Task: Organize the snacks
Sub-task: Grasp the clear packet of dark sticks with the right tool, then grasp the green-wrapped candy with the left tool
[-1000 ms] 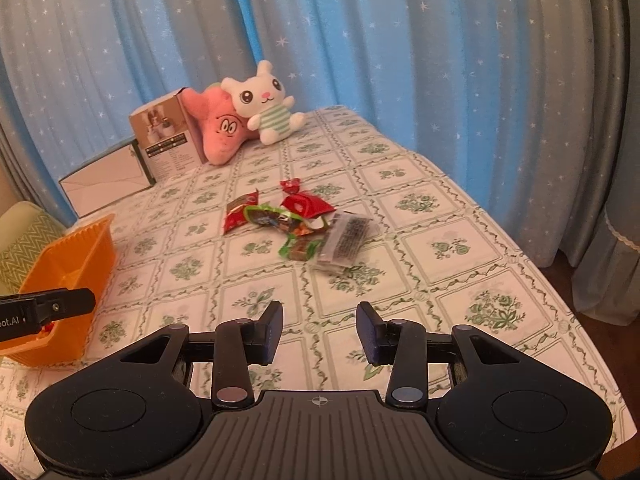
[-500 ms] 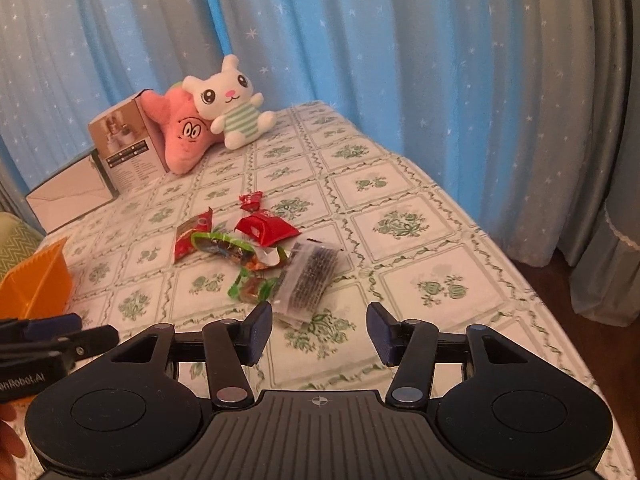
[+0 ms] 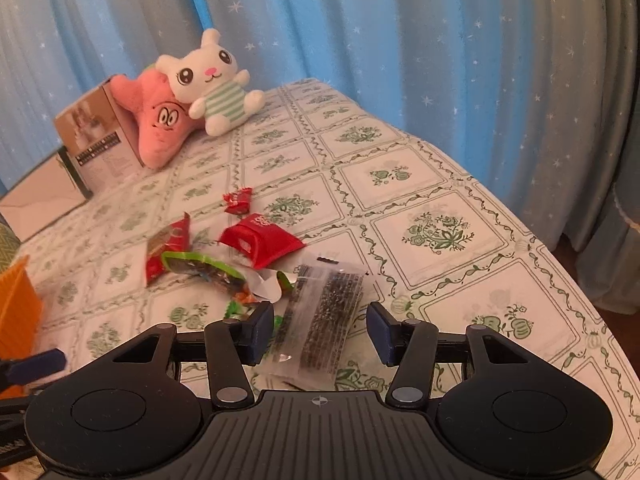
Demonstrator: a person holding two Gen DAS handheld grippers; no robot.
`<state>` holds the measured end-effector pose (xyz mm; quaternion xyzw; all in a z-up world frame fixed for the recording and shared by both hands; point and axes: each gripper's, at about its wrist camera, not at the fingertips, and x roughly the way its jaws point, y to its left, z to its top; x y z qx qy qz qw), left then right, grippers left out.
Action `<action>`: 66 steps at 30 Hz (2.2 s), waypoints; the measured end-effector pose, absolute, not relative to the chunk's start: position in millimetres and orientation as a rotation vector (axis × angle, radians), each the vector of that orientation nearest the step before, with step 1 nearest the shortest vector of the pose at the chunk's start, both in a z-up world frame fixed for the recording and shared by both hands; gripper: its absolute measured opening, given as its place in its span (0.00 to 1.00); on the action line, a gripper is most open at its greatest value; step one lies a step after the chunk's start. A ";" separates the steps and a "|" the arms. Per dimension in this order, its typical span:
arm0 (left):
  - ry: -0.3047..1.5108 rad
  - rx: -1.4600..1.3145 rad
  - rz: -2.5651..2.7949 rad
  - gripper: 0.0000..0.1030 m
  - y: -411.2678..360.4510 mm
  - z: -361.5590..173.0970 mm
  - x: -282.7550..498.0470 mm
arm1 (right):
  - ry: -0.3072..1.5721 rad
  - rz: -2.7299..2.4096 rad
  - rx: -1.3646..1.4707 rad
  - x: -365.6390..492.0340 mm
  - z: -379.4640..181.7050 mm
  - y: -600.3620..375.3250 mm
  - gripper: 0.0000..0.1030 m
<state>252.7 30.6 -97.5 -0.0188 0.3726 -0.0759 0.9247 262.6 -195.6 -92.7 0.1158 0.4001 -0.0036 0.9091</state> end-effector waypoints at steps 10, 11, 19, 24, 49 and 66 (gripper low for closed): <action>0.776 -0.048 -0.169 0.55 32.9 -98.3 255.0 | 0.848 0.014 0.148 261.5 -100.4 -183.5 0.37; 0.775 -0.046 -0.171 0.55 32.9 -98.1 254.6 | 0.853 0.029 0.147 258.4 -100.0 -182.0 0.37; 0.789 -0.051 -0.214 0.54 29.8 -102.9 250.2 | 0.912 0.268 0.149 228.2 -98.3 -160.0 0.37; 0.766 -0.012 -0.270 0.54 17.3 -105.0 251.0 | 0.907 0.235 0.192 217.8 -96.9 -165.3 0.37; 0.798 -0.007 -0.207 0.19 -31.8 -128.3 274.4 | 0.879 0.077 0.169 220.4 -95.3 -185.1 0.37; 0.790 -0.078 -0.127 0.18 -3.8 -92.8 198.5 | 0.805 0.133 0.151 181.3 -73.0 -165.7 0.37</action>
